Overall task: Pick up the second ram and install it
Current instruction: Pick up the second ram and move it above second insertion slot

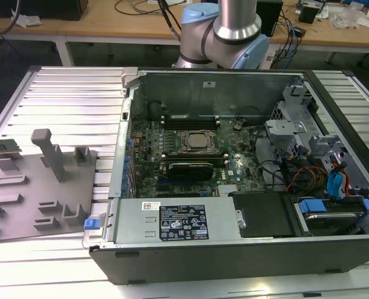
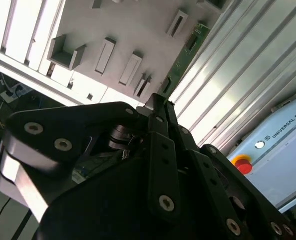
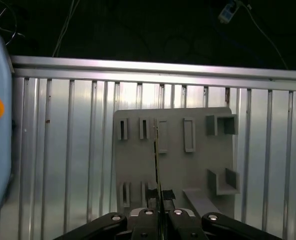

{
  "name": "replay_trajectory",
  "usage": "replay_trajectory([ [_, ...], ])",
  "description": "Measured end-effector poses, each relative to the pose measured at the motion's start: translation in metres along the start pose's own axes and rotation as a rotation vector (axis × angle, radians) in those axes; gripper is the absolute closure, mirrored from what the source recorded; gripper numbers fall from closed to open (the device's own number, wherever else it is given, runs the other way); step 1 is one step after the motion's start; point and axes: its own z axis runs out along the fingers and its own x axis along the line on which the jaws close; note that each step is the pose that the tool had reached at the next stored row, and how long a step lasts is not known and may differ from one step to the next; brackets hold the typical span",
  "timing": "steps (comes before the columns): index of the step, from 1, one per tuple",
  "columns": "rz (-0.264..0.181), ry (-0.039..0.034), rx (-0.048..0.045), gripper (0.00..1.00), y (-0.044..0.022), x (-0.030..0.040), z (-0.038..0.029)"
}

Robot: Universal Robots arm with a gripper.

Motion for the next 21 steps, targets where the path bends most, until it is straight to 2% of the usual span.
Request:
replay_trajectory([
  [6,0.000,-0.0001,-0.0002,0.86,0.0001,-0.0037,-0.0144],
  [15,0.000,-0.0001,-0.0012,0.86,-0.0001,-0.0103,-0.0279],
  [16,0.000,-0.0029,-0.0016,0.86,-0.0004,-0.0112,-0.0282],
  [17,0.000,-0.0133,-0.0019,0.86,-0.0004,-0.0126,-0.0282],
  [18,0.000,-0.0177,-0.0020,0.86,-0.0007,-0.0152,-0.0290],
  [21,0.000,-0.0178,-0.0026,0.86,-0.0018,-0.0234,-0.0351],
])
